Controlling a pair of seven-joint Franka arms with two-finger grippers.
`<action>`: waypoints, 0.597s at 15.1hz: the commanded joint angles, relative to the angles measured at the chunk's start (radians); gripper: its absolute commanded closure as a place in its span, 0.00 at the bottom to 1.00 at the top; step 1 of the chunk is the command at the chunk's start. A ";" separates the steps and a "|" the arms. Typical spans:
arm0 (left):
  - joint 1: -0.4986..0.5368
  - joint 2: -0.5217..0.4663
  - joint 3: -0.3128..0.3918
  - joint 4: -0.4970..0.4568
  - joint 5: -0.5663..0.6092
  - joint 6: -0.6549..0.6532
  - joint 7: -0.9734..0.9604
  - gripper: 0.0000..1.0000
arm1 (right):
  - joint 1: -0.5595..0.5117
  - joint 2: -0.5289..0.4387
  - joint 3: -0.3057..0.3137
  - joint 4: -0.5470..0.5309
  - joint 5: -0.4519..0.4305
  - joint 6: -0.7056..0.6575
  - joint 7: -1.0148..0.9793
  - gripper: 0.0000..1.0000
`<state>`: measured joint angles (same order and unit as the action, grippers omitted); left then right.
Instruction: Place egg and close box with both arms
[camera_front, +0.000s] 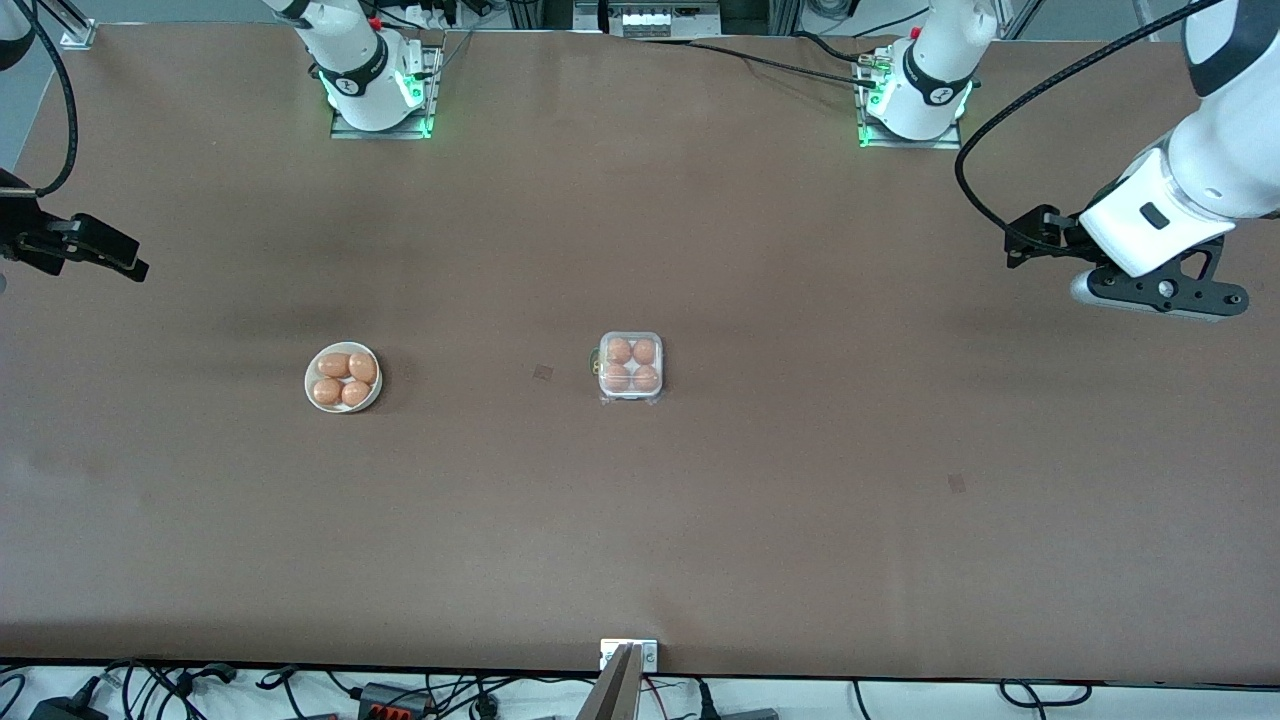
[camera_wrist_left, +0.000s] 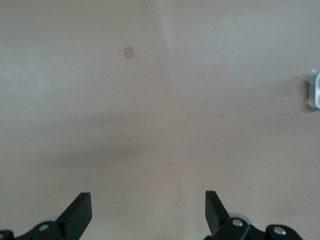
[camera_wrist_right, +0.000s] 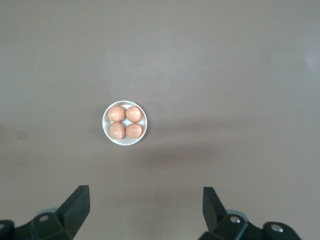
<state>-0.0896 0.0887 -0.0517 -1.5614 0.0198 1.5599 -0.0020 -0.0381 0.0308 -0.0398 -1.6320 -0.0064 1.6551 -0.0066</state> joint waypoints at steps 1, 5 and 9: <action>-0.022 -0.134 0.026 -0.202 -0.009 0.182 -0.032 0.00 | 0.006 -0.009 -0.003 0.012 0.009 -0.038 -0.013 0.00; -0.025 -0.167 0.090 -0.256 -0.061 0.187 -0.024 0.00 | 0.006 -0.012 -0.003 0.009 0.008 -0.035 -0.015 0.00; -0.018 -0.161 0.099 -0.223 -0.067 0.105 -0.018 0.00 | 0.007 -0.022 0.000 0.006 0.008 -0.038 -0.018 0.00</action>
<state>-0.0984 -0.0600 0.0359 -1.7878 -0.0300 1.6995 -0.0307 -0.0369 0.0278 -0.0394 -1.6303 -0.0064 1.6364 -0.0067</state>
